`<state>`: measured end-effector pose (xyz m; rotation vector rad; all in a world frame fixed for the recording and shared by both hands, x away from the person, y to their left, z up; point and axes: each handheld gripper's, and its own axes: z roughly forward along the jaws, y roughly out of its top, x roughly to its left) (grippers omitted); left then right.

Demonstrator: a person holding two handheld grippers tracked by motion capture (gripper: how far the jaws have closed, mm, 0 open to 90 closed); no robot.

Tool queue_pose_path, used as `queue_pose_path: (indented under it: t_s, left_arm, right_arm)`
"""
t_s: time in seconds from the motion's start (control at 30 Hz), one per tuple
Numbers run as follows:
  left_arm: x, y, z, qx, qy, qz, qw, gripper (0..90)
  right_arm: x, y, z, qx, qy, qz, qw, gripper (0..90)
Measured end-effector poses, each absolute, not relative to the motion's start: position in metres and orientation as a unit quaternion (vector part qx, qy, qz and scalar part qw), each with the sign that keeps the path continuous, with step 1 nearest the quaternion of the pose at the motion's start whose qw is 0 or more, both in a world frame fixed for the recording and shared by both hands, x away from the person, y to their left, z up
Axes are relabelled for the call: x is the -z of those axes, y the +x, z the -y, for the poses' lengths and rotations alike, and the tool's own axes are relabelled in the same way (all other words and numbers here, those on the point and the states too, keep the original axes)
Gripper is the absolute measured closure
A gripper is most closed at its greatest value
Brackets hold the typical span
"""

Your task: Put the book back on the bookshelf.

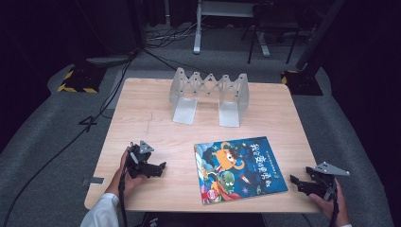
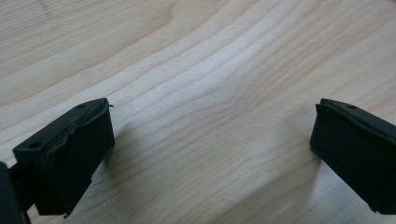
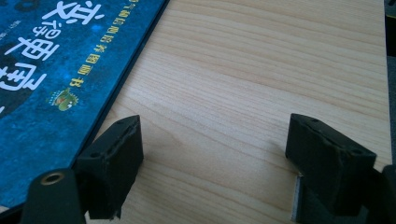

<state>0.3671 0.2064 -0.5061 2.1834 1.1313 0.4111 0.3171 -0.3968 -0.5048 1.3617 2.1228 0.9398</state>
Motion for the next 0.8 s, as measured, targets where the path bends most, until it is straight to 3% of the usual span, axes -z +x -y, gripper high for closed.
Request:
queue_pose_path:
  t_s: [0.17, 0.5, 0.57, 0.6, 0.67, 0.7, 0.77, 0.8]
  left_arm:
    - [0.506, 0.363, -0.201, -0.128, 0.863, -0.363, 0.328, 0.1]
    - [0.504, 0.367, -0.186, -0.113, 0.874, -0.338, 0.329, 0.7]
    - [0.502, 0.369, -0.181, -0.11, 0.877, -0.325, 0.337, 6.8]
    - [0.502, 0.369, -0.181, -0.11, 0.877, -0.325, 0.337, 15.9]
    - [0.498, 0.374, -0.174, -0.096, 0.874, -0.32, 0.352, 20.8]
    - [0.496, 0.378, -0.165, -0.095, 0.875, -0.312, 0.357, 14.1]
    - [0.493, 0.382, -0.156, -0.1, 0.876, -0.302, 0.362, 18.9]
    - [0.492, 0.384, -0.151, -0.104, 0.875, -0.299, 0.365, 17.1]
  right_arm:
    - [0.505, 0.317, 0.397, -0.34, 0.493, -0.769, 0.223, 19.3]
    - [0.502, 0.309, 0.389, -0.346, 0.448, -0.795, 0.219, 27.9]
    - [0.501, 0.308, 0.388, -0.348, 0.441, -0.799, 0.214, 27.5]
    - [0.501, 0.308, 0.388, -0.348, 0.441, -0.799, 0.214, 27.5]
    - [0.497, 0.303, 0.384, -0.365, 0.431, -0.801, 0.198, 25.4]
    - [0.492, 0.298, 0.377, -0.381, 0.412, -0.806, 0.189, 24.7]
    - [0.49, 0.296, 0.37, -0.383, 0.402, -0.81, 0.188, 24.4]
    - [0.489, 0.295, 0.367, -0.386, 0.397, -0.813, 0.181, 24.2]
